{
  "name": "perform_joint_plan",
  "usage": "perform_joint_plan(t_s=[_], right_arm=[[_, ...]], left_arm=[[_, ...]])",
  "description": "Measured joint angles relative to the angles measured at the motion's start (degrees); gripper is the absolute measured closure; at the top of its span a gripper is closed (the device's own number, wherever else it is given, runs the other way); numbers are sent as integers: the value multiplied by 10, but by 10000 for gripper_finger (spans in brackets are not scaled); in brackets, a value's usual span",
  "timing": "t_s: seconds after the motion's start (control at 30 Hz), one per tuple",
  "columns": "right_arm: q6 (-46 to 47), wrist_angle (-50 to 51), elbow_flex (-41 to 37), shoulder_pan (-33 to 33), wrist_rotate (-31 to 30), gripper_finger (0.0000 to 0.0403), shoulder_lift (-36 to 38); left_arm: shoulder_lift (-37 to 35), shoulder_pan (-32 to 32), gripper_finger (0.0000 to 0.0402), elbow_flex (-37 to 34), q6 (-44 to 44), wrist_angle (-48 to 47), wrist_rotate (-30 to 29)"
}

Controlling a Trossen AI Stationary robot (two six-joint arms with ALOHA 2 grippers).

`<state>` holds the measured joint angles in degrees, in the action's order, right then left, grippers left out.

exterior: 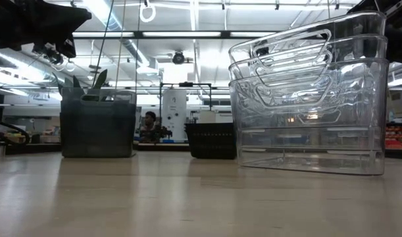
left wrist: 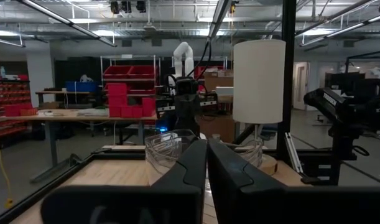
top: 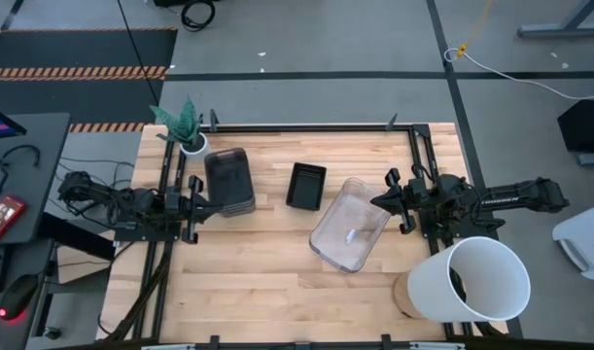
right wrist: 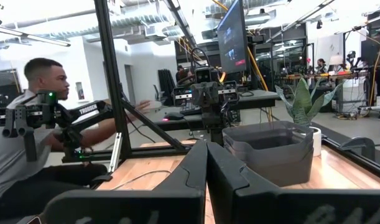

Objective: Stack baskets by color
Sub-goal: Return to Home Position

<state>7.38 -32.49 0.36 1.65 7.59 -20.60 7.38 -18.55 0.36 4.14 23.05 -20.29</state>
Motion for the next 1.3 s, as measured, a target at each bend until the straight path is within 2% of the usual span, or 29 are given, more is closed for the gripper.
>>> perform_joint_plan(t_s=[0.97, 1.3], right_arm=[[0, 0, 0, 0, 0, 393, 0], [0, 0, 0, 0, 0, 393, 0]], left_arm=[[0, 0, 368, 0, 0, 0, 0], [0, 0, 378, 0, 0, 0, 0]])
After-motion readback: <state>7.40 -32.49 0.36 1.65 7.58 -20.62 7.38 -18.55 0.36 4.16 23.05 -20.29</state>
